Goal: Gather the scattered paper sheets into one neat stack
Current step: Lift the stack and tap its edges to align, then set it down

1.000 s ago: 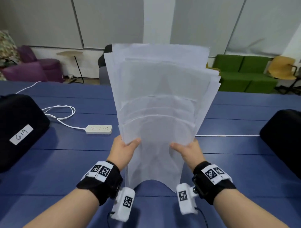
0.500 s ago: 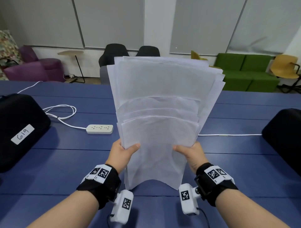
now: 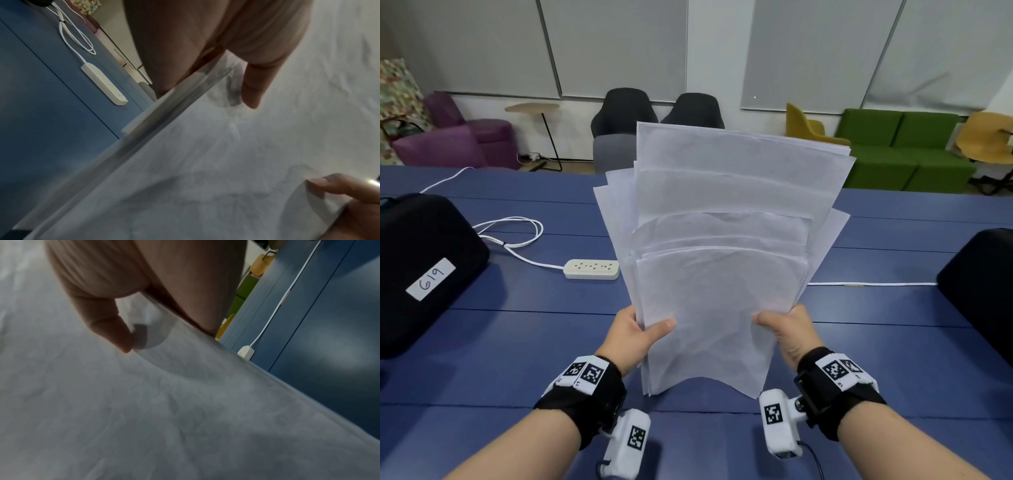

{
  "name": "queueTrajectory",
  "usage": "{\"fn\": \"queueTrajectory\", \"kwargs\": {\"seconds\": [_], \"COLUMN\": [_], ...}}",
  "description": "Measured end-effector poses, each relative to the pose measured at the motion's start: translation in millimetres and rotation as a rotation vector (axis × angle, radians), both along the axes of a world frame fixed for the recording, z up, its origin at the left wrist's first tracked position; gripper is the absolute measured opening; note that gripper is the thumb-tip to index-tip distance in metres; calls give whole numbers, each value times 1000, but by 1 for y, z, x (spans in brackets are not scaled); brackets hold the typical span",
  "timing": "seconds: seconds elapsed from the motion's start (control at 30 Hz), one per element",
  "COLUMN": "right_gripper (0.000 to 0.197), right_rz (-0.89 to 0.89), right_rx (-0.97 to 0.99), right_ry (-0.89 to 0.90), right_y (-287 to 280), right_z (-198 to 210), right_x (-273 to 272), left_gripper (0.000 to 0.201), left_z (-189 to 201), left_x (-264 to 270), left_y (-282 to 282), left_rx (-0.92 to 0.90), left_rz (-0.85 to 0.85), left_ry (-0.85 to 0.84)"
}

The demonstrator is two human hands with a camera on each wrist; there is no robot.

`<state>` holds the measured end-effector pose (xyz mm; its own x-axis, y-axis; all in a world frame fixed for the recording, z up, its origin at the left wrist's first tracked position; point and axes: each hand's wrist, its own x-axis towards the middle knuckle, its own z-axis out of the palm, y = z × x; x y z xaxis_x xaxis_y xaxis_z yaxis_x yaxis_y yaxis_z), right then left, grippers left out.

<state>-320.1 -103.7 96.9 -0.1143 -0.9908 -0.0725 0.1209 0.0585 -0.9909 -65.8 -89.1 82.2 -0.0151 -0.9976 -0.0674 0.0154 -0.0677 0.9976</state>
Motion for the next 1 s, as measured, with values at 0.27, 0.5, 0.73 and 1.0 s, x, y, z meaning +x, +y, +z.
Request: {"fn": "queueTrajectory", "kwargs": {"seconds": [0.27, 0.5, 0.73, 1.0], "right_gripper": [26, 21, 33, 33], "right_rz": [-51, -36, 34, 36], "right_rx": [41, -42, -83, -130], "right_ry": [4, -52, -35, -14], "right_y": [4, 5, 8, -5], "right_z": [-6, 21, 27, 51], "right_x": [9, -3, -9, -10], "left_gripper": [19, 21, 46, 39], "left_z": [0, 39, 33, 52], "left_x": [-15, -15, -4, -11], "left_y": [-1, 2, -1, -12], "left_rx": [16, -145, -110, -211], "left_rz": [43, -12, -46, 2], "left_ry": [-58, -58, 66, 130]}}
